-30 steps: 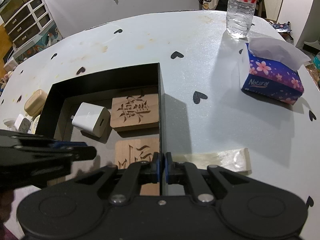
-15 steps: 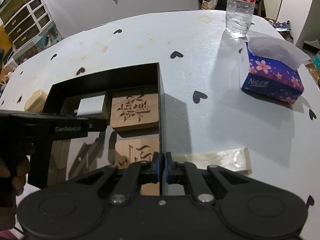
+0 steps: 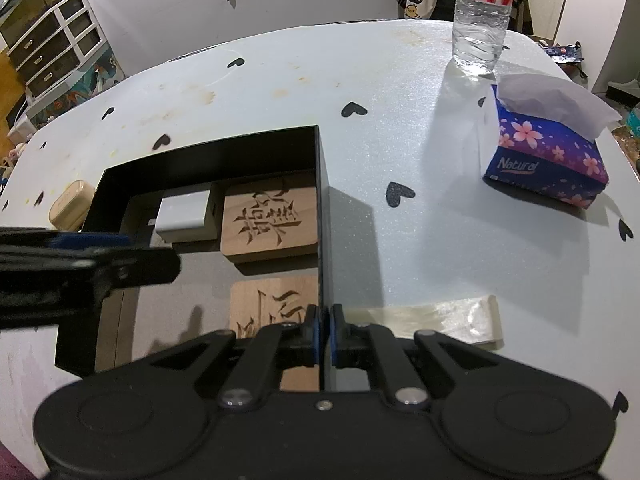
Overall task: Organize rigid objects
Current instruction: 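Open the left tool and withdraw it toward the smartwatch on the table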
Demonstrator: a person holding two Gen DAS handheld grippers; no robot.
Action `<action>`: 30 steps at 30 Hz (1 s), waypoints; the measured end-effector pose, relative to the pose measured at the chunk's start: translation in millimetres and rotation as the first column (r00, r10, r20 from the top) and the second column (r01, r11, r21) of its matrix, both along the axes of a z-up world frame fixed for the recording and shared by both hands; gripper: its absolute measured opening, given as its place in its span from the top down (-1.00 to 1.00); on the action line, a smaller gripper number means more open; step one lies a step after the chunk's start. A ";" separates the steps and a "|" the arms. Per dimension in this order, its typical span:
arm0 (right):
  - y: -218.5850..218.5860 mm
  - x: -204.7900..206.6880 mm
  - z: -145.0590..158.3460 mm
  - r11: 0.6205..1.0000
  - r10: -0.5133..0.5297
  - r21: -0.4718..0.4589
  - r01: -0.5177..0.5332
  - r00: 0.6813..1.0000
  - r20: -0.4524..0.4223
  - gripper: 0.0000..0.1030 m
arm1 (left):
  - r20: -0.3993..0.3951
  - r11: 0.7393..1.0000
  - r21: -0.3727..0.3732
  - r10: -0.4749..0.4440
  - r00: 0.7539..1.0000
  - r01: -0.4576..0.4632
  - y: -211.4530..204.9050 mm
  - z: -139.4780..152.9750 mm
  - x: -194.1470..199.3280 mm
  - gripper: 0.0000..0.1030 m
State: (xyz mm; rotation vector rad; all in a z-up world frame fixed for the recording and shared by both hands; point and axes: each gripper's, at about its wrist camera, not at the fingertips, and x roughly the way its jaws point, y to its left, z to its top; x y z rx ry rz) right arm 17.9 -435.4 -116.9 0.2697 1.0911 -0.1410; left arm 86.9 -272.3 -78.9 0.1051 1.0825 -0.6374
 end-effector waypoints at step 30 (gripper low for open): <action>4.5 1.9 0.4 1.000 0.000 -0.030 0.000 1.000 -0.010 0.91 | 0.074 0.963 -0.061 0.268 0.961 -0.264 123.7 2.2 -19.4 -1.00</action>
